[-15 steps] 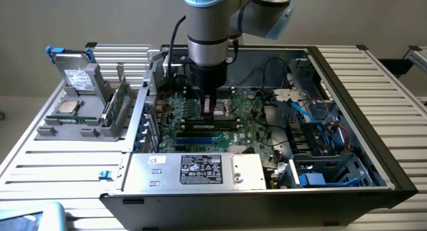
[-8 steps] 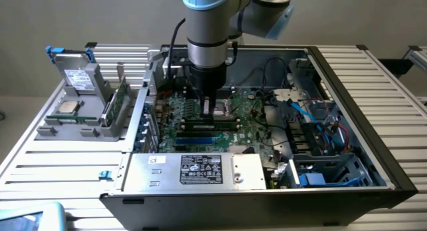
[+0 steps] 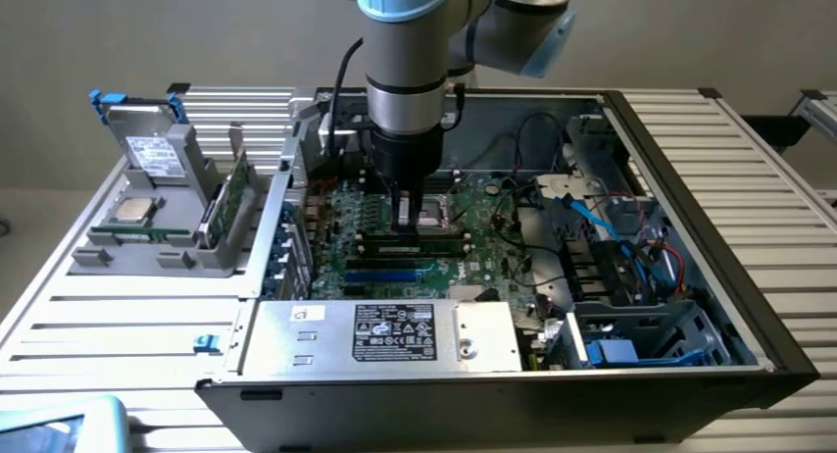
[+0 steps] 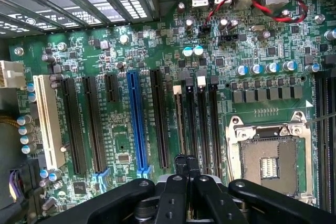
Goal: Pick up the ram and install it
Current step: 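Press down the ram until it locks into place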
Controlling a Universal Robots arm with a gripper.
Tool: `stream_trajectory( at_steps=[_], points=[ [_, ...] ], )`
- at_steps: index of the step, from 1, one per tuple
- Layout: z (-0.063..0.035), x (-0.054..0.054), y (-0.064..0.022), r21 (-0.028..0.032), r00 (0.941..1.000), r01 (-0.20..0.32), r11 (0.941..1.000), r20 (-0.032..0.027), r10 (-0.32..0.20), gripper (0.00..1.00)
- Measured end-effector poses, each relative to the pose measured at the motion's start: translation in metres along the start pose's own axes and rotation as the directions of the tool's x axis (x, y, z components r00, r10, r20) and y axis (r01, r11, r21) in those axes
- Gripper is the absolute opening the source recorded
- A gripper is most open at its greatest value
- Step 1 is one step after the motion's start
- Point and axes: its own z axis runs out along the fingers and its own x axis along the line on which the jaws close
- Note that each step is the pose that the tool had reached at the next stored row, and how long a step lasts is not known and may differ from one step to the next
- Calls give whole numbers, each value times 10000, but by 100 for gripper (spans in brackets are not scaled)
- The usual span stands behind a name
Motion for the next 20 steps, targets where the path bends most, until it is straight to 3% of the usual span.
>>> stream_trajectory(
  at_steps=[3, 8, 20],
  points=[
    [-133, 5, -27, -23, 10000, 2, 10000, -27, -2, 11],
    [-262, 6, -69, -30, 10000, -1, 10000, -31, 1, 11],
    [-268, 6, -78, -36, 10000, -2, 10000, -30, 2, 11]
  ],
)
